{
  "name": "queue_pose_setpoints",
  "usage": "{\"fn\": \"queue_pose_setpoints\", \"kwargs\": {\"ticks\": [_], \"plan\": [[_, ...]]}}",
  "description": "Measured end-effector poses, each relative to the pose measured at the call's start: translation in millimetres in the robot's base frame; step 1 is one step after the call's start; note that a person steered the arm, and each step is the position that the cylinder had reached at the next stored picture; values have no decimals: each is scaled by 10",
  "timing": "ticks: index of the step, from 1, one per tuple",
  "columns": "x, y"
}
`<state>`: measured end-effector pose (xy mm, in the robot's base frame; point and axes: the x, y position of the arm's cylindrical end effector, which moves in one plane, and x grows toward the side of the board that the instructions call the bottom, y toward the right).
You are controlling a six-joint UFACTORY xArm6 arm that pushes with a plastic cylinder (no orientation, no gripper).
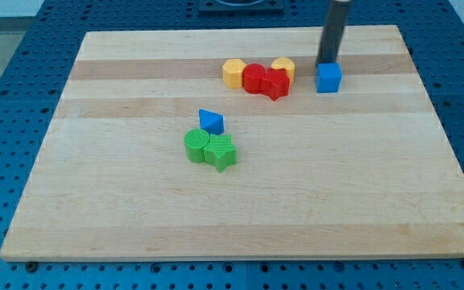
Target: Slide the blue triangle a bit down
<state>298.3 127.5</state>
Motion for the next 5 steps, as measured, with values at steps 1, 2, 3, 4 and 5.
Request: {"fn": "queue_pose_setpoints", "kwargs": {"ticks": [1,2,3,4,5], "plan": [[13,-75],[150,39],[185,212],[262,304],[471,306]]}}
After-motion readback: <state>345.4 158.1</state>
